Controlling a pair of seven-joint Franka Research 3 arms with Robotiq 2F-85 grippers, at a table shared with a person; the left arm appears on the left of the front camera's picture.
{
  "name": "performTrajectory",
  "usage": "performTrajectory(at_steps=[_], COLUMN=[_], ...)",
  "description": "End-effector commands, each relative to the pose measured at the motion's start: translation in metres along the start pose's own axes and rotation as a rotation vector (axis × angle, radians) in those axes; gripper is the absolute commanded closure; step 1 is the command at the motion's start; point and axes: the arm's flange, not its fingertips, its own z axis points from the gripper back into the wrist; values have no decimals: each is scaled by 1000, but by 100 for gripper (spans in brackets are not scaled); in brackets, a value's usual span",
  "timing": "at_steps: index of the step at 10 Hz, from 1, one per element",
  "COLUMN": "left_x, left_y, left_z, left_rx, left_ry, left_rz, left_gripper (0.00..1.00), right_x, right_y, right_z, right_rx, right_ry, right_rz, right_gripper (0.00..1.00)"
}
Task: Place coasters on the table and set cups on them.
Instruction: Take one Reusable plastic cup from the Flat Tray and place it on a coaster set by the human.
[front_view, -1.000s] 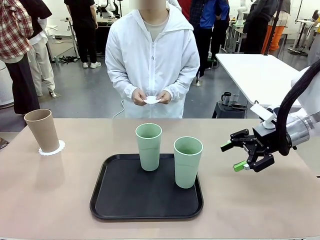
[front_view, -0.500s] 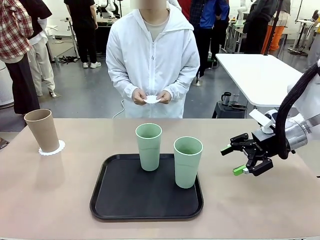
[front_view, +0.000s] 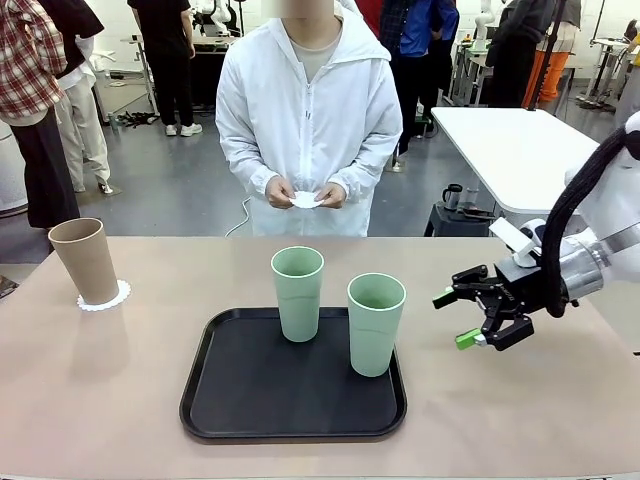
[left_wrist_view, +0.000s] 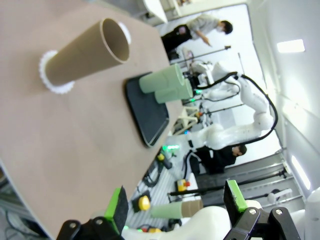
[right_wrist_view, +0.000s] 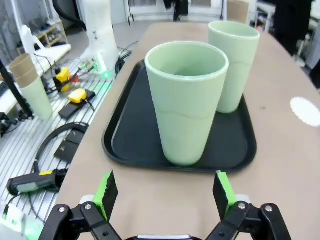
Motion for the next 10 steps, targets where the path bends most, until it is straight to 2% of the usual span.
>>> performTrajectory(at_steps=[1,5,10], left_x=[-1,-1,-1], left_y=[0,0,0], left_z=[1,1,1], left_rx=[4,4,4], left_ry=[-3,-3,-3], left_rz=[4,4,4], left_gripper=[0,0,0], right_x=[2,-6,-9], right_y=[-13,-35,-41], right_z=[-23,-42,-66], right_rx=[21,4,47], right_ry=[-116,-214,-221], right_rz=[74,67,48], right_gripper=[0,0,0])
